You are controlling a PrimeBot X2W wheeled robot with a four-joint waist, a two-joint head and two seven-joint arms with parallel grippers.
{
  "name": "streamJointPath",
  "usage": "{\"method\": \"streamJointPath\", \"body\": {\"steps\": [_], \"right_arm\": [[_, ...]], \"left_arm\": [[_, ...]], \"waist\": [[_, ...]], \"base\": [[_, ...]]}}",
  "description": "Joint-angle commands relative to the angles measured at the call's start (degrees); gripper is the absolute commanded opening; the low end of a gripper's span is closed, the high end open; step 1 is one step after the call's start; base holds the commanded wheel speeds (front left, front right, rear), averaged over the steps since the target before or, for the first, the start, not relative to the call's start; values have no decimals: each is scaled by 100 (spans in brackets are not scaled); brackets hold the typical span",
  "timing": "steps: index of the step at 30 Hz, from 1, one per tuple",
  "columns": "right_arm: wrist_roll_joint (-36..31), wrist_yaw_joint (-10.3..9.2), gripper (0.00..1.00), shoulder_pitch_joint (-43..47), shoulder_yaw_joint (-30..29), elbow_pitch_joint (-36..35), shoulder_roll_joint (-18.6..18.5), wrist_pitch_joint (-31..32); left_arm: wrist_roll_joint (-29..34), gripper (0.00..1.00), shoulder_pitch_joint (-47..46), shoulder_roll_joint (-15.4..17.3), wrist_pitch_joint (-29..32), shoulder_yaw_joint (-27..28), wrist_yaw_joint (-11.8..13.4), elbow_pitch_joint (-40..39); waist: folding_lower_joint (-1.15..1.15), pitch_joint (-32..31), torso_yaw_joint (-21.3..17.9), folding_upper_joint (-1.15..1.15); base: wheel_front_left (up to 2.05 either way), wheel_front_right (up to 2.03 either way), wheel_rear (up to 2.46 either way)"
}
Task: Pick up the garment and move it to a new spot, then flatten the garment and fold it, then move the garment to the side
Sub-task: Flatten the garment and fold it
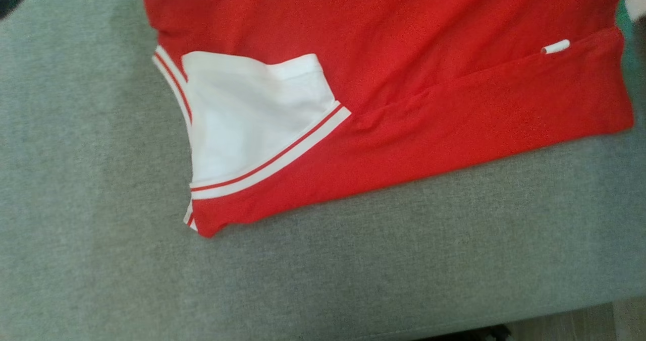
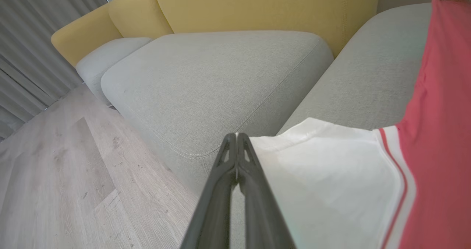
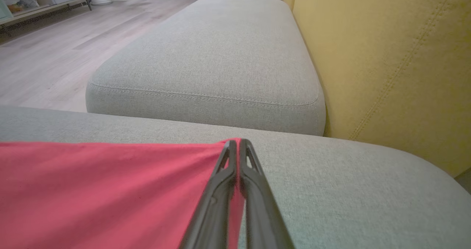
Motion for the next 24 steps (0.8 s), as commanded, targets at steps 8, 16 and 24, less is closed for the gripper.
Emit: {"method": "streamJointPath", "body": {"steps": [8,16,24], "right_arm": [[270,-4,0,958,-124,-312,-465,-303],[272,-4,0,1826,-562,-582,-640,-392],[63,-4,0,2807,-1281,-1062,-755,-398]], "left_arm": [[9,0,613,795,-511,246,143,-845],[-18,0,1806,1512,-798,246,912,-2345],[14,0,2920,2070,-898,246,1736,-3559]], "waist": [[0,-297,198,0],[0,-557,368,0],[0,-739,482,0]], "base": [[0,0,0],[0,0,0],[0,0,0]]}}
